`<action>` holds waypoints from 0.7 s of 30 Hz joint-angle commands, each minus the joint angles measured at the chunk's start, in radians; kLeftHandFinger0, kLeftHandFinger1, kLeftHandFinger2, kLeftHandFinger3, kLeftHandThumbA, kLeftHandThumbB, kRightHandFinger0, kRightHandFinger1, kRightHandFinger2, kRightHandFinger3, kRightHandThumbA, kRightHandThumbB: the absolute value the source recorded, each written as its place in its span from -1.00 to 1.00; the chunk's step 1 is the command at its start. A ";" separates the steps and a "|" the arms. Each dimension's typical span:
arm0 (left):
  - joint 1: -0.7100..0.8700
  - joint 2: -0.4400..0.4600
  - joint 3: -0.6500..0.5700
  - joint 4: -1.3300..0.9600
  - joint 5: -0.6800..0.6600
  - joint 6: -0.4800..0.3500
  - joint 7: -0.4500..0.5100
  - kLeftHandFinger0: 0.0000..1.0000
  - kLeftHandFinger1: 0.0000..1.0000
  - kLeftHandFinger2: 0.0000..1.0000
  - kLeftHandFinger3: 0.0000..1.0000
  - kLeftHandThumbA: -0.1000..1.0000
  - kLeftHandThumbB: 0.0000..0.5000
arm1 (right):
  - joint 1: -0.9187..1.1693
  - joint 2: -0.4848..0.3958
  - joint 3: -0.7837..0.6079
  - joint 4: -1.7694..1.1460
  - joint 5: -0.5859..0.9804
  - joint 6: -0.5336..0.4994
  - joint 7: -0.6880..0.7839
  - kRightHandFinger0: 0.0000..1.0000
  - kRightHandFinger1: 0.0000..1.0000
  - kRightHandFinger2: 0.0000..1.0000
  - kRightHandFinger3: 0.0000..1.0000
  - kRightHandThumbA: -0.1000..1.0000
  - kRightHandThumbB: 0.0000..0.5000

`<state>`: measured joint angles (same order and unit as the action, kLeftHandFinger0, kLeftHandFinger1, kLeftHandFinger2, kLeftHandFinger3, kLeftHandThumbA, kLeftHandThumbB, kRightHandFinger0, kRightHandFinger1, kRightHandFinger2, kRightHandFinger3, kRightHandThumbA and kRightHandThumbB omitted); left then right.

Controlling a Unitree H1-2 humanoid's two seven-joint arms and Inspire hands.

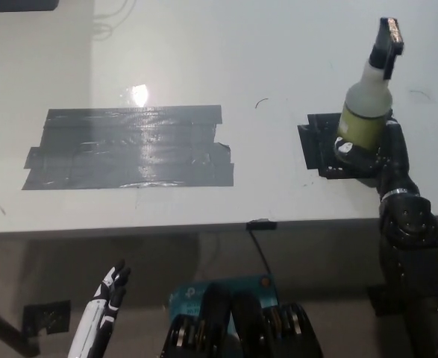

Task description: A spray bottle is kept on the black marked spot on the table infront of the robot and the robot extends its right arm to pick it up and hands it to a person

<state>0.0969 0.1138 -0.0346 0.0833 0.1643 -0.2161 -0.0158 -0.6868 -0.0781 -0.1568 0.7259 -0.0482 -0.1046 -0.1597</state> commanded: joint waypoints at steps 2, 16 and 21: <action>0.009 0.003 0.012 -0.010 -0.015 -0.043 0.014 1.00 1.00 1.00 1.00 1.00 0.16 | -0.056 0.056 -0.035 -0.132 0.034 -0.118 -0.090 -0.94 -0.55 -0.29 -0.09 -0.02 0.73; -0.009 0.010 0.015 -0.009 -0.015 -0.037 0.005 1.00 1.00 1.00 1.00 1.00 0.17 | 0.005 0.060 0.045 -0.330 -0.069 -0.055 -0.082 -1.00 -0.43 0.27 0.34 -1.00 -0.34; -0.015 0.015 0.012 -0.006 -0.005 -0.037 0.006 1.00 1.00 1.00 1.00 1.00 0.15 | 0.040 0.070 0.138 -0.469 -0.076 0.065 -0.002 -1.00 -0.20 0.53 0.58 -1.00 -0.43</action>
<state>0.0899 0.1177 -0.0266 0.0845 0.1586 -0.2185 -0.0160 -0.6097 -0.0089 -0.0811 0.4043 -0.0921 -0.0868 -0.2310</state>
